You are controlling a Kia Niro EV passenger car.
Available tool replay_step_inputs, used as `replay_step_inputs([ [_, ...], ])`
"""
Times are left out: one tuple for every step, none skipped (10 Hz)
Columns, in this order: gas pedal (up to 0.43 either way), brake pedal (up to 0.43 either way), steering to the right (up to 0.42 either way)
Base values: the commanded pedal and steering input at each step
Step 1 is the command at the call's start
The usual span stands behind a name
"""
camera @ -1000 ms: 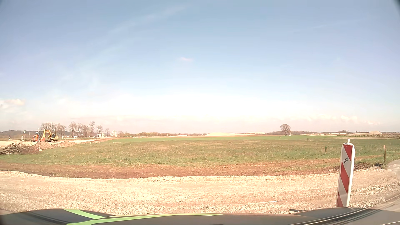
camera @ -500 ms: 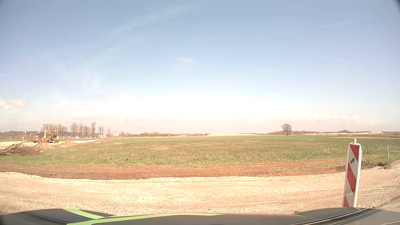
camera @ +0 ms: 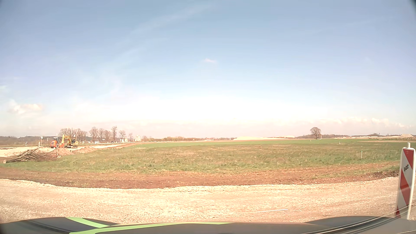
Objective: Follow the waypoints while adhering to traffic rules and regulations
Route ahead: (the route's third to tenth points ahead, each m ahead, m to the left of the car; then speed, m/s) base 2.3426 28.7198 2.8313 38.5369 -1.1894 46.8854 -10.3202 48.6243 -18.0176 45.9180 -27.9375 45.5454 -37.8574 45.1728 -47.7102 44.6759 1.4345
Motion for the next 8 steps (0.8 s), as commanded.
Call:
replay_step_inputs([
  [0.287,0.0,-0.837],
  [0.287,0.0,-0.896],
  [0.287,0.0,-0.939],
  [0.287,0.0,-0.956],
  [0.0,0.0,-0.969],
  [0.0,0.0,-0.969],
  [0.0,0.0,-0.97],
  [0.0,0.0,-0.97],
])
